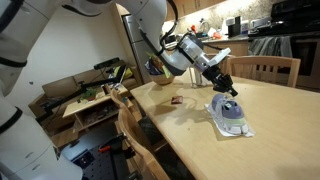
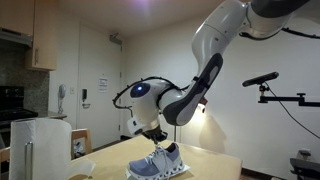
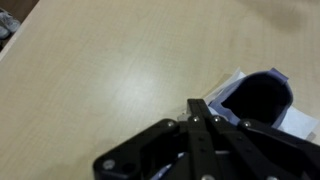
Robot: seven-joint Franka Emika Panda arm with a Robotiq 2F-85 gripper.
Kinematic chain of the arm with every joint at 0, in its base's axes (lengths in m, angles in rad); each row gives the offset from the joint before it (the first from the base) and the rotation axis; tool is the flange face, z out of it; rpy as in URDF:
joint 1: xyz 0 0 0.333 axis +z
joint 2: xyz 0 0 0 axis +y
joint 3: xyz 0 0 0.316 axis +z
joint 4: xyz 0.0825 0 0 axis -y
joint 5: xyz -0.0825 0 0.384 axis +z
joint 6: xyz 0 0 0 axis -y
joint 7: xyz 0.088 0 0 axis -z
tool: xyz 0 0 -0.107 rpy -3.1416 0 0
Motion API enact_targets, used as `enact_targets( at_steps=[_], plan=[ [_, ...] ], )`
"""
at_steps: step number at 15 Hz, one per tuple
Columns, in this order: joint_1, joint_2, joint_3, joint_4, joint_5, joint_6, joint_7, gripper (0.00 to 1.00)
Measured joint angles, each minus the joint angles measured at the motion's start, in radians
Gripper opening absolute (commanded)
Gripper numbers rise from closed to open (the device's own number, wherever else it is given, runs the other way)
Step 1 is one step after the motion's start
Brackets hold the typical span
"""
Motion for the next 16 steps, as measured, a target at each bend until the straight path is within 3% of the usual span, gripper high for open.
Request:
enact_targets(
  at_steps=[2,3,12,15,16],
  plan=[
    [0.0,0.0,0.001,0.0,0.001,-0.005,-0.001,0.15],
    [0.0,0.0,0.002,0.0,0.002,-0.008,-0.004,0.34],
    [-0.01,0.002,0.028,-0.001,0.06,-0.012,-0.163,0.99],
    [-0.01,0.002,0.028,-0.001,0.064,-0.012,-0.18,1.0],
    [-0.01,0.002,0.028,-0.001,0.064,-0.012,-0.182,0.85]
  ],
)
